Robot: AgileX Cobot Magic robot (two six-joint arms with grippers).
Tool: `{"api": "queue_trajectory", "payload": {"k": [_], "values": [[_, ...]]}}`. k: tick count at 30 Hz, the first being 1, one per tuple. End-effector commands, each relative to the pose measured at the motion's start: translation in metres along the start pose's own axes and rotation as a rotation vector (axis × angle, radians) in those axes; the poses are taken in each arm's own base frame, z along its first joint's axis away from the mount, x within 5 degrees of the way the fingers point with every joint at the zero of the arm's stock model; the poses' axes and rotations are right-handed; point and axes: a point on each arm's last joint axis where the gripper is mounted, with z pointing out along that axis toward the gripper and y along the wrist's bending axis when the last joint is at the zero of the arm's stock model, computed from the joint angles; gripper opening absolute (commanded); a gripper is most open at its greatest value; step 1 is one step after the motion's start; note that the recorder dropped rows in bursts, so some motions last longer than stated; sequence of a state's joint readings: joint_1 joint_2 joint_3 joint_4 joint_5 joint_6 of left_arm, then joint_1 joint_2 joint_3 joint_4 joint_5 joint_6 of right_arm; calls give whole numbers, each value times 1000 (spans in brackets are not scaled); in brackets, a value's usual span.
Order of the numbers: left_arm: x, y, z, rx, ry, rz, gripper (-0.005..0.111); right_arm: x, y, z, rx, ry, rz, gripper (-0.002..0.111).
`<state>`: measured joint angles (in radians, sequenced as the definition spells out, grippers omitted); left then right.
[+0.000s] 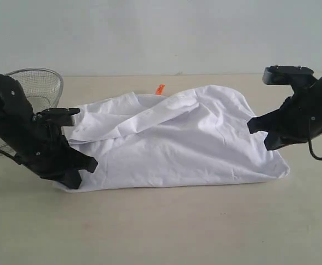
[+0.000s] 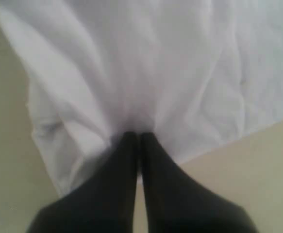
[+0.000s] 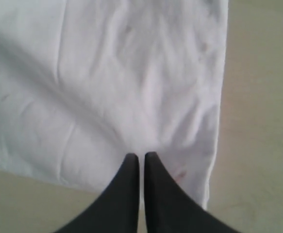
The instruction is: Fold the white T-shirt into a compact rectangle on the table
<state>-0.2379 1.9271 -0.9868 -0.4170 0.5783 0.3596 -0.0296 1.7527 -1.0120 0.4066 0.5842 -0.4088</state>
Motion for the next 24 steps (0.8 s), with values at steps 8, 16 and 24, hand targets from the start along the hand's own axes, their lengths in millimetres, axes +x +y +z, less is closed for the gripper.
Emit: {"api": "queue_trajectory", "payload": {"k": [8,16,24], "values": [[18,0,4,-10,65,6,4,8,17,44,26,4,-9,0],[18,0,4,-9,65,13,4,15,13,60,36,67,-13,0],[19,0,4,-6,76,13,4,31,3,62,102,136,-29,0]]}}
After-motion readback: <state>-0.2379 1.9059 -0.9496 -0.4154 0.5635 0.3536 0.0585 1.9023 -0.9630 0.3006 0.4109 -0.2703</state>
